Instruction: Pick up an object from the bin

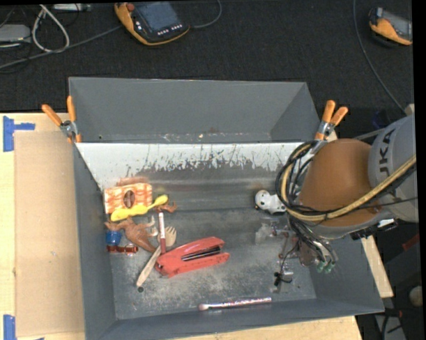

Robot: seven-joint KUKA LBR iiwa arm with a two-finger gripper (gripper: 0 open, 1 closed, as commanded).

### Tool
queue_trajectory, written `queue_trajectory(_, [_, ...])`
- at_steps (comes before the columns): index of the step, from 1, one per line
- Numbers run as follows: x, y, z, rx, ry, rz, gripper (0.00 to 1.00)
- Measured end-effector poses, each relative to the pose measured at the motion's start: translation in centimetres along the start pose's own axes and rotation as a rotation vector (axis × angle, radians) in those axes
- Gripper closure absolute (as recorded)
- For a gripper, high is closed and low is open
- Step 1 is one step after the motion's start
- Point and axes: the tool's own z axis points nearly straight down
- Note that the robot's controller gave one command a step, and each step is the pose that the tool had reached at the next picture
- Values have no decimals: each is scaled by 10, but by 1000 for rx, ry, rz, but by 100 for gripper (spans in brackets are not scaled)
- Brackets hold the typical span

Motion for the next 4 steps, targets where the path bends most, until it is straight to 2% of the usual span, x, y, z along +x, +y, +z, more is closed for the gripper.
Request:
queue_trajectory(1, [-2,0,-4,1,-8,-1,0])
queue_trajectory(2, [-11,55,-27,0,-5,-40,0])
queue_trajectory(3, [-11,101,18,1,-8,-89,0])
queue_trajectory(4, [-43,126,35,-1,-7,64,0])
